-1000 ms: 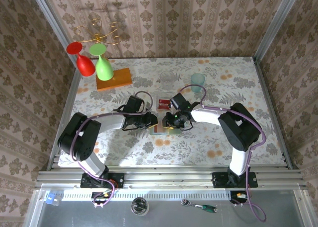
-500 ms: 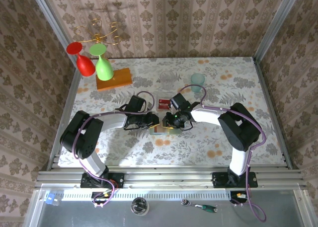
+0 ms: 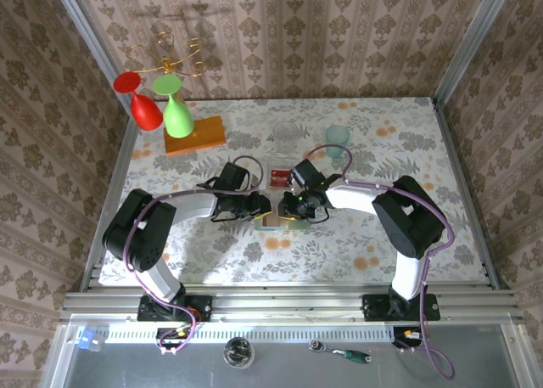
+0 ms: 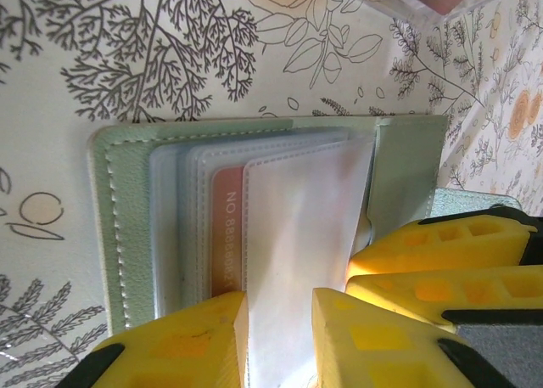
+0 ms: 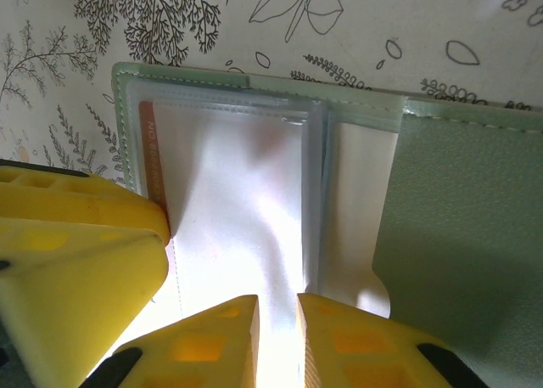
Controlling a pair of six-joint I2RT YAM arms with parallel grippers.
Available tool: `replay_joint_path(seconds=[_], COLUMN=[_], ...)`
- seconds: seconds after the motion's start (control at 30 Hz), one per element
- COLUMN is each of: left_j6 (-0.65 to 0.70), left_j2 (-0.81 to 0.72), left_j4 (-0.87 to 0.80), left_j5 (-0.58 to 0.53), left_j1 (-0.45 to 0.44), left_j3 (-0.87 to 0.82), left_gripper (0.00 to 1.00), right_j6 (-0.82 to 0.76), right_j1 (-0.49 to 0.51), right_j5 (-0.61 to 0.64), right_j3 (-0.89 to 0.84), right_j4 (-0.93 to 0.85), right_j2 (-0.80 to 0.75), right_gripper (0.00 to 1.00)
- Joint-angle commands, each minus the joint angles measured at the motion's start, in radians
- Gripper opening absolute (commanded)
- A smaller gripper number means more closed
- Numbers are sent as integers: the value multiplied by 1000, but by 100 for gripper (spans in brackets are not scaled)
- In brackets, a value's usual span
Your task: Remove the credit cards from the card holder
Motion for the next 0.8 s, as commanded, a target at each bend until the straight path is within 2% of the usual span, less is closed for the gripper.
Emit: replay_joint_path(seconds=[0.0, 0.3, 0.77], left_j6=[-11, -6, -16], left_j2=[4, -42, -22], left_j4=[-8, -35, -15], left_j5=[3, -37, -21], left_j1=[-12, -12, -23], left_j3=[19, 20, 22], left_gripper=[28, 29, 30], right_j6=[-7, -3, 2], right_j1=[-2, -2, -2], right_j5=[23, 33, 41], right_j3=[-11, -19, -21], right_j4=[9, 7, 0], right_j2=[-8, -10, -8], right_gripper=[20, 18, 16])
